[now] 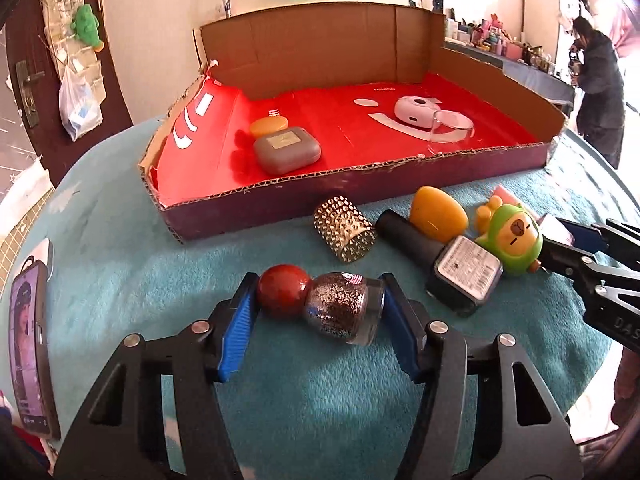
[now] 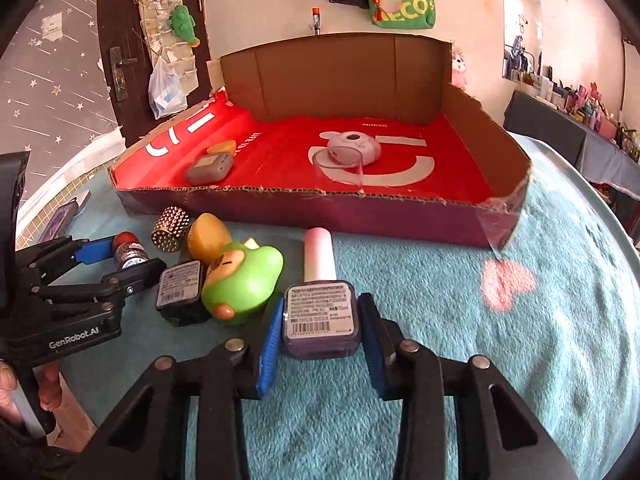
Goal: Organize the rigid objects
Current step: 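Grasp the red ball and glitter polish bottle with the left gripper while the right grasps the pink polish bottle, then carry the red ball, glitter bottle and pink polish bottle into the red box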
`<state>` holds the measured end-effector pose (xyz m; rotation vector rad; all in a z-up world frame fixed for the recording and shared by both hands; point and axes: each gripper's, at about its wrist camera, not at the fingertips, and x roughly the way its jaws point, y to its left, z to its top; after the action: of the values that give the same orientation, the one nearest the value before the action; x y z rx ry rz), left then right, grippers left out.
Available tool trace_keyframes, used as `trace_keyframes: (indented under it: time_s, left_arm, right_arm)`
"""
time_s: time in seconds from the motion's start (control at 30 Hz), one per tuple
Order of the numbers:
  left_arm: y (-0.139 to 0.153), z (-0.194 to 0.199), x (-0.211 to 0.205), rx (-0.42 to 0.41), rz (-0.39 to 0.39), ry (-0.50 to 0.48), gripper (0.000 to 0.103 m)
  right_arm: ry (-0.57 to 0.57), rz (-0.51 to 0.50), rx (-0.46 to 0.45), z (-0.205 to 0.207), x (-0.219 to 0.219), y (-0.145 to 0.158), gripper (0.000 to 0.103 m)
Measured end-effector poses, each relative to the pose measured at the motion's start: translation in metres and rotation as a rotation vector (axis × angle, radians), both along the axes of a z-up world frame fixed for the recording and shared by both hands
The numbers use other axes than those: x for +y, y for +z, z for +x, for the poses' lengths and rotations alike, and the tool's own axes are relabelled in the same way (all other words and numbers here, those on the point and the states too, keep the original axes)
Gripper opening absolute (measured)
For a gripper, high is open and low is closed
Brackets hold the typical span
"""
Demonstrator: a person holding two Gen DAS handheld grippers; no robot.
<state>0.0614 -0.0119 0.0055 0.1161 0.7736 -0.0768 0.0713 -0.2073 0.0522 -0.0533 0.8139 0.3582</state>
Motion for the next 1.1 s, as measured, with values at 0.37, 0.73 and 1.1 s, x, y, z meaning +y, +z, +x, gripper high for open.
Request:
trace_keyframes:
  time_s: [0.37,0.73,1.1]
  left_arm:
    - [-0.006,-0.011,0.01,-0.004,-0.059,0.01,0.059]
    - [0.008,-0.02,0.007,-0.034,-0.055,-0.001,0.057]
    - [0.043,-0.024,0.003,-0.107,-0.097,-0.057,0.057]
  right_arm:
    - [-0.008,0.043,-0.055,-0.014,-0.004,-0.006,0.042]
    - [-0.003,0.072,-0.061,-0.016,-0.007,0.005,0.038]
    - [0.062,0.134,-0.125,-0.023,0.003,0.049,0.038]
